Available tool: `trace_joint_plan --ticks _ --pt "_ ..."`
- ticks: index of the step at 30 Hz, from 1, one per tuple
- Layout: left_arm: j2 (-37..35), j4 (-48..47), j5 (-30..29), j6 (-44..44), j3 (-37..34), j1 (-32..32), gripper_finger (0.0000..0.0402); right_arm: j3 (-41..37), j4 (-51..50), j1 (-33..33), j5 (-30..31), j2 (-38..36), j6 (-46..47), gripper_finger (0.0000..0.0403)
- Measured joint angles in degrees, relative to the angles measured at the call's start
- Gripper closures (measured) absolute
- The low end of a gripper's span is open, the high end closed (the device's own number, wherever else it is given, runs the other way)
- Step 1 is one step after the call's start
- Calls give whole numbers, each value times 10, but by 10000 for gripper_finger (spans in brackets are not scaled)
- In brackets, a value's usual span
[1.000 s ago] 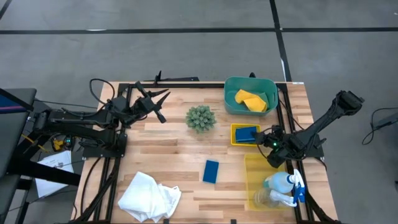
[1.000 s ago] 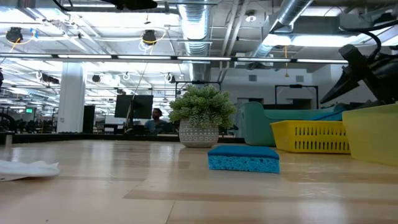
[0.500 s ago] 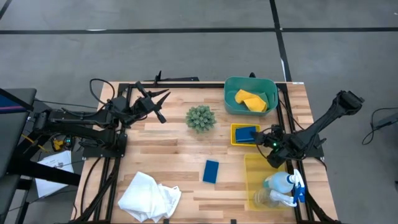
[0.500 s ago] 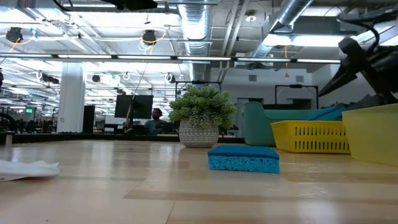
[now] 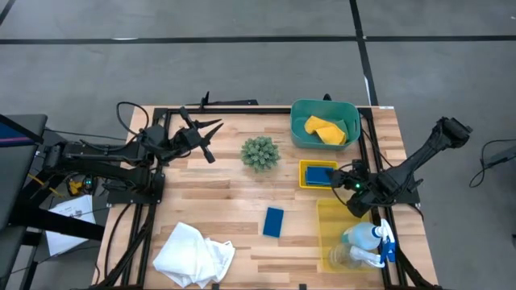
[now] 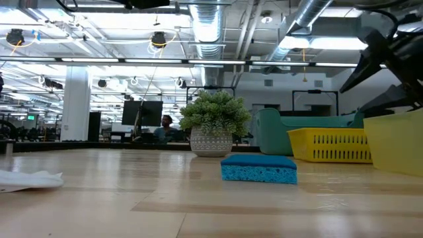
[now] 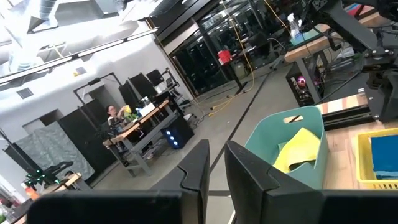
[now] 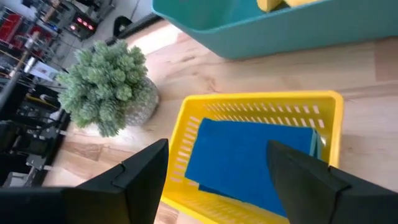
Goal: Pick & Place Kitchen Items
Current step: Put the white towel into the green bin
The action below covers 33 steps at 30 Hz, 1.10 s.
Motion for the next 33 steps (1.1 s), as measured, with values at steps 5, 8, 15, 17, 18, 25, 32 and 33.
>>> trace_joint_plan --ticks 5,8,15,17,18,25,32,33 --pt "0 -2 0 0 0 0 355 0 0 5 20 0 -1 143" --pt "0 -3 0 0 0 0 355 0 0 10 29 0 -2 143" --pt "0 -5 2 1 0 0 355 0 3 16 102 -12 -39 142" --pt "0 -5 2 1 0 0 355 4 2 15 120 -22 -74 143" --pt "0 -5 2 1 0 0 355 8 3 15 130 -28 -99 142" --pt "0 -5 2 1 0 0 355 48 5 15 188 -58 -299 142" --pt "0 -10 1 -1 0 0 355 88 6 15 272 -61 -444 143" --pt "0 -14 1 -1 0 0 355 95 6 15 287 -61 -468 142"
